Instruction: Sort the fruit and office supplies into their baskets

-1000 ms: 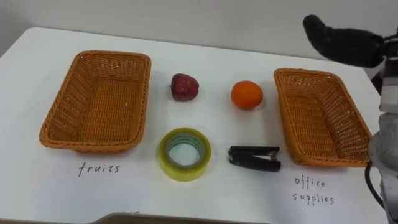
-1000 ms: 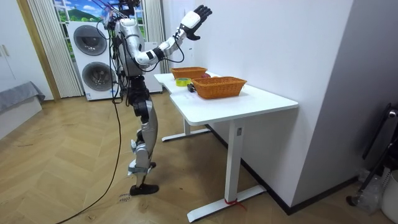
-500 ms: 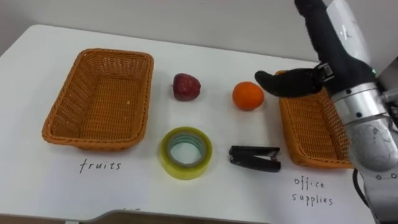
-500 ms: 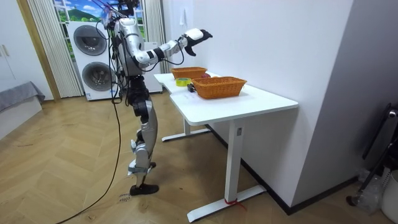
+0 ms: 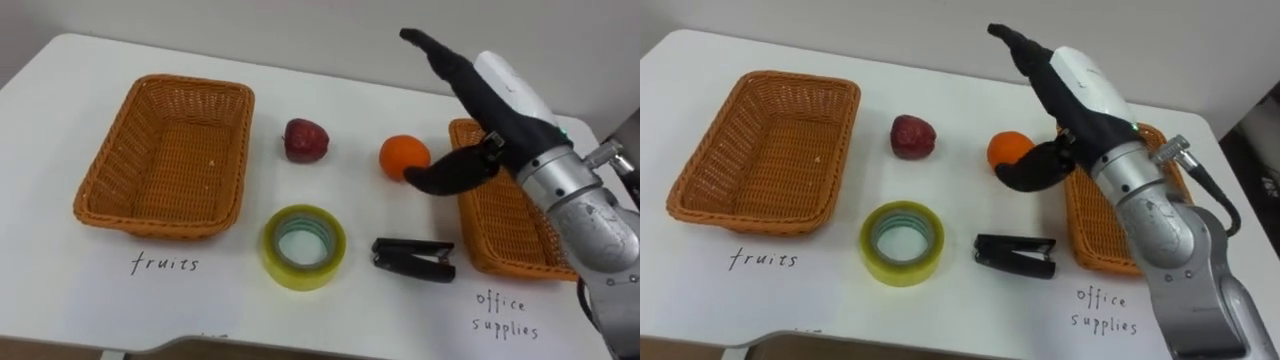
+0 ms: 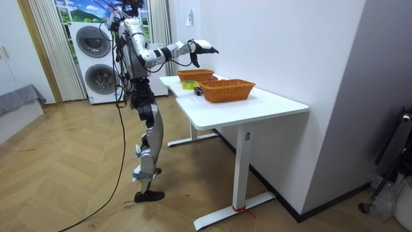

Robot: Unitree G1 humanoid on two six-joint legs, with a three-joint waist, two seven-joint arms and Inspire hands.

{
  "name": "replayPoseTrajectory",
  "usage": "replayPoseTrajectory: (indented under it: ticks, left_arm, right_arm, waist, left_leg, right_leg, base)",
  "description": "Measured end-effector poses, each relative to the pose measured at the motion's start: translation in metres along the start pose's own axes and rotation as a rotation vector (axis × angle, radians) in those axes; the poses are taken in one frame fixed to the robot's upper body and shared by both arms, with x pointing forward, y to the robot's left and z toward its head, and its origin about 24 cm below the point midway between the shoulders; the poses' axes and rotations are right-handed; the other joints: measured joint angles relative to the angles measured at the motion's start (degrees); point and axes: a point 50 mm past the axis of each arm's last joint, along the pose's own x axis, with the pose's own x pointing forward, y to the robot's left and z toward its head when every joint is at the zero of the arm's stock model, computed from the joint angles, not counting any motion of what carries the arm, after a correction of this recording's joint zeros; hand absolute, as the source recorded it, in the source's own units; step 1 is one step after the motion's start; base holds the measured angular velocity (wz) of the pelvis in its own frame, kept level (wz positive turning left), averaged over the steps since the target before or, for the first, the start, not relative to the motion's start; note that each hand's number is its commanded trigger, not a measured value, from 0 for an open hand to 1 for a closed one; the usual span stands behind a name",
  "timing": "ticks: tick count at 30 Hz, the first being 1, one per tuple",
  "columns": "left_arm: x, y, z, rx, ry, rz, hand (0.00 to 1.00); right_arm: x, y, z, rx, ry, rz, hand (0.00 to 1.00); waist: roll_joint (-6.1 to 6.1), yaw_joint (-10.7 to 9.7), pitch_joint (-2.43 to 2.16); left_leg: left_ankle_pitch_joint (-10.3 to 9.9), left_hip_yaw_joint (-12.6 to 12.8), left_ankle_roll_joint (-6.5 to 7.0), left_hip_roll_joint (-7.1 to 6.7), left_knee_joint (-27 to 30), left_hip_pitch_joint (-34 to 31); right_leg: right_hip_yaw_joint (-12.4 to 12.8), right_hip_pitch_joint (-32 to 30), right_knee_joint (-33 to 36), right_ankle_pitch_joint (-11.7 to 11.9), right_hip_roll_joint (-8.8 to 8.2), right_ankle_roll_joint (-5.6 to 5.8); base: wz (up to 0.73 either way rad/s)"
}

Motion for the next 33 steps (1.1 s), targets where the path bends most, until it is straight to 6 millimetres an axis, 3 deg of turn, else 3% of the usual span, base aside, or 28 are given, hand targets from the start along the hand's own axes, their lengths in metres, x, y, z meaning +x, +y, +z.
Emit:
replayPoseTrajectory:
  ticks: [12,33]
  left_arm:
    - [0.001,0.008,0.005,0.017,-0.004,-0.003,0.0]
    - [0.003,0.009,0.017,0.01,-0.031,0.003,0.0]
  right_arm:
    - [-0.003,0.004,-0.006,0.009,0.042,0.207,0.0]
    - [-0.006,0.012,-0.012,0.038,0.108,0.354,0.0]
  waist:
    - [-1.23,-0.1,0.33]
    - [-1.54,0.4,0.51]
  left_leg:
    - [0.3,-0.1,-0.04,0.0,-0.1,-0.5]
    - [0.3,0.7,0.03,0.09,0.0,-1.4]
  right_leg:
    - [0.1,-0.2,0.1,0.1,0.03,-0.16]
    - [1.1,-1.8,0.0,0.4,0.13,-0.21]
  base:
    - [0.0]
    - [-0.02]
